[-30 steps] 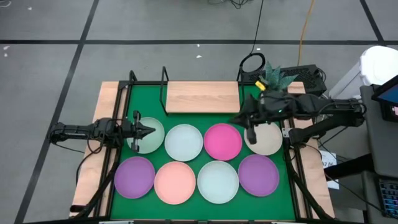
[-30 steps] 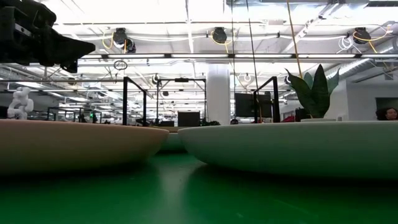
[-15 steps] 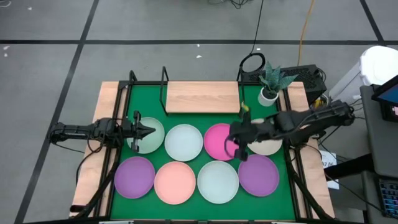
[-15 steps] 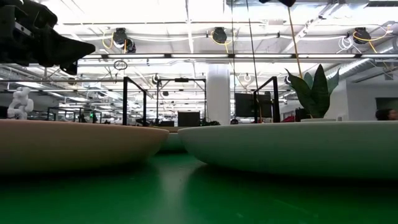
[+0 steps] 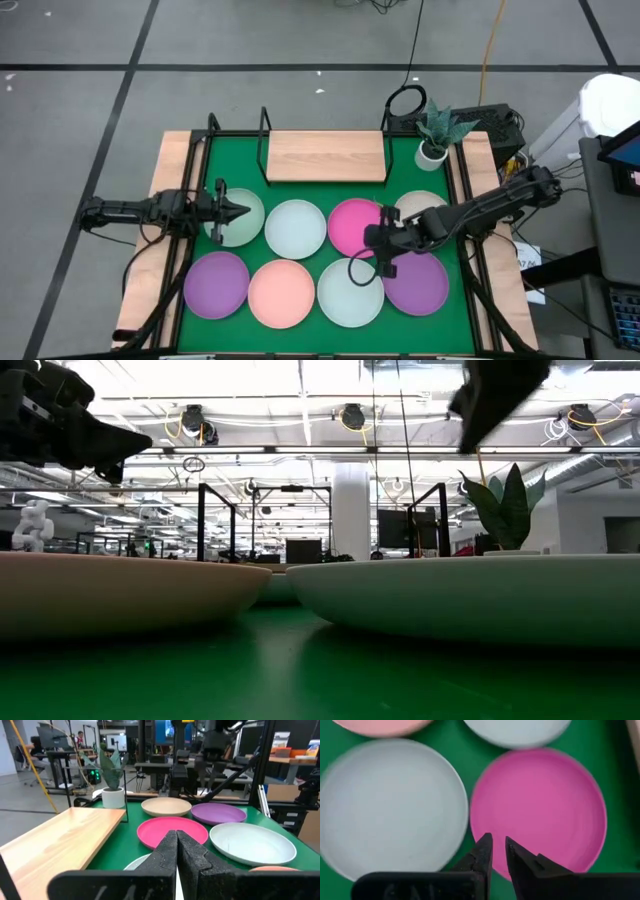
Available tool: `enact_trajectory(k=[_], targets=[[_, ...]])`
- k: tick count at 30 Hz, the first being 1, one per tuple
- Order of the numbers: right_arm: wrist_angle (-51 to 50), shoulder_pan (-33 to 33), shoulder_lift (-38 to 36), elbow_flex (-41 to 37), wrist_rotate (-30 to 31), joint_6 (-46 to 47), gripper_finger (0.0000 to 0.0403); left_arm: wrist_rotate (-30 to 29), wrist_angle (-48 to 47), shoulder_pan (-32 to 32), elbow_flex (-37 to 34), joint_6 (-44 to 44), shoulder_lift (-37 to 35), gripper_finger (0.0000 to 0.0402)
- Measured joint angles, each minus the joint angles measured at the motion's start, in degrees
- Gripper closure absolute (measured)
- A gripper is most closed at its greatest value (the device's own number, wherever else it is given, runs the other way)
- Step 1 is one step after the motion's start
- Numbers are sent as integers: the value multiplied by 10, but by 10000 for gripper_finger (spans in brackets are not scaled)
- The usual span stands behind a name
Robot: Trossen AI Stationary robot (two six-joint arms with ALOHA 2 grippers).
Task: Place and stack plates onto a shelf
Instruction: Put the pink plate on the shelf
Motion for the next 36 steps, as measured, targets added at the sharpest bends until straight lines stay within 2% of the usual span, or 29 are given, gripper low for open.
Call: enact_trajectory(k=[5,8,11,14,19,29,36], targets=[[26,0,0,-60,0,29,351,-4,-83,0,67,-8,5,398],[78,0,0,-94,1,-13,351,-42,-148,0,128,-22,28,398],[149,-1,0,-125,0,-84,351,-68,-217,0,203,-24,72,392],[191,0,0,-145,-6,-133,351,-70,-257,0,273,-24,125,381],[200,-1,0,-153,-14,-125,350,-70,-269,-14,354,-28,215,374],[174,39,0,-153,-13,-94,350,-57,-273,-103,406,-40,369,373],[163,43,5,-153,4,-97,341,-60,-229,-149,422,-15,440,373]])
